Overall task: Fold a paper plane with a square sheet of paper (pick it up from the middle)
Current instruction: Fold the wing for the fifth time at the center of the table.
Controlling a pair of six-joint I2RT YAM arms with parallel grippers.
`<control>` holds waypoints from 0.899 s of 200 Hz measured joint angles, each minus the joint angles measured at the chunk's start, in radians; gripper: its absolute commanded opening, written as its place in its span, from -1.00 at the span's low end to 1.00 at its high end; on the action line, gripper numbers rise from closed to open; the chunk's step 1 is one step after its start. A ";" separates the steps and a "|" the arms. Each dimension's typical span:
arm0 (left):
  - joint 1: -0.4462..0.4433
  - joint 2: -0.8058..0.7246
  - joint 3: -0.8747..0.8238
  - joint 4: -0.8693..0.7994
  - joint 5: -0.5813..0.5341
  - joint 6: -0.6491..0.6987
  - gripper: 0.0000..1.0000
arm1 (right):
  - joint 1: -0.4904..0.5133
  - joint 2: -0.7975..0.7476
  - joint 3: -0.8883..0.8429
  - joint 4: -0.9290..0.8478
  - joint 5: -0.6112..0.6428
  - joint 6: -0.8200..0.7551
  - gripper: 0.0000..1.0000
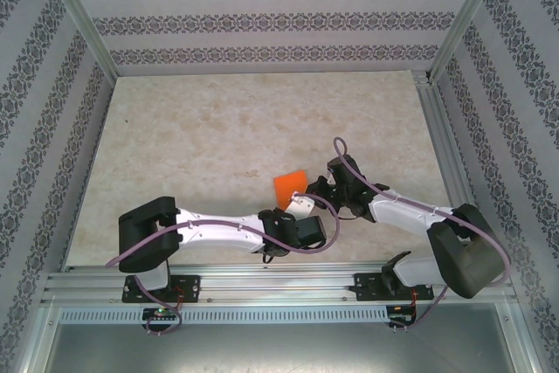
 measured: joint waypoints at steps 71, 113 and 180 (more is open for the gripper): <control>-0.004 0.100 0.098 -0.080 -0.078 0.028 -0.43 | -0.005 -0.010 -0.012 0.018 -0.003 0.025 -0.92; -0.007 0.132 0.131 -0.123 -0.108 0.032 -0.62 | -0.007 -0.010 -0.013 0.018 0.002 0.026 -0.91; -0.007 0.134 0.132 -0.131 -0.117 0.032 -0.96 | -0.006 -0.010 -0.013 0.021 0.002 0.024 -0.87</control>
